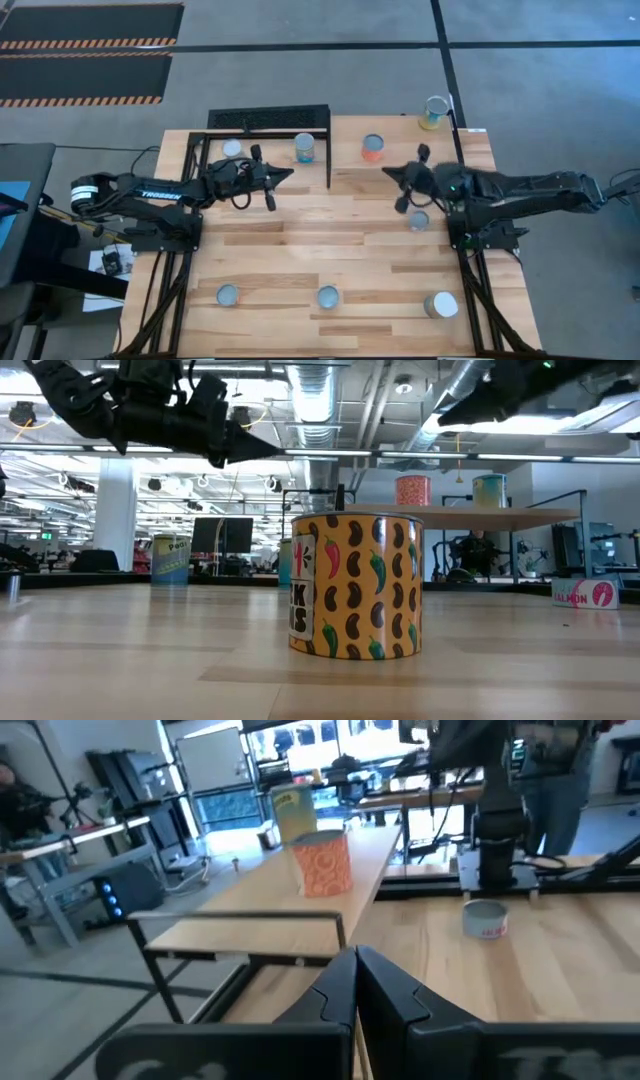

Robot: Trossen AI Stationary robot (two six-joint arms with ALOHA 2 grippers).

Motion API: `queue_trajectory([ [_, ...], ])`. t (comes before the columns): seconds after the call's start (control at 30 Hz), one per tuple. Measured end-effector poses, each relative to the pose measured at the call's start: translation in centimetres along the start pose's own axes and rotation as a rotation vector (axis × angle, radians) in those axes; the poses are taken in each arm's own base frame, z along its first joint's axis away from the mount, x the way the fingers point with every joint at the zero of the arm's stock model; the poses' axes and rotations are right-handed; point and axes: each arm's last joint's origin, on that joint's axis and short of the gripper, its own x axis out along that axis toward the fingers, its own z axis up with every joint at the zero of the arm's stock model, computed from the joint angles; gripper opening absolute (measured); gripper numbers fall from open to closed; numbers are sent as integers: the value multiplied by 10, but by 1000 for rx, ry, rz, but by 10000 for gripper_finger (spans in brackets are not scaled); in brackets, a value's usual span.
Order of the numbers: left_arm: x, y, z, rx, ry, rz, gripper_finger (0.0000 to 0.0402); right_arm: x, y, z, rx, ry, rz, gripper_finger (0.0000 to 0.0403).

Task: Pick and place cans onto a shelf
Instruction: Put the red can on the shelf

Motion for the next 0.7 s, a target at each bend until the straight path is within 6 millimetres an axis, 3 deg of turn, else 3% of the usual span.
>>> queue_trajectory([
  [0.13,-2,2,-5,-3,20,13,0,13,-13,26,-6,148,-28,36],
  [0.33,-2,2,-11,4,70,9,0,44,-28,56,-50,326,-23,99],
  [0.53,-2,2,-15,11,111,2,0,81,-41,67,-125,547,-19,153],
  [0.7,-2,2,-15,9,115,1,0,109,-48,65,-164,692,18,165],
])
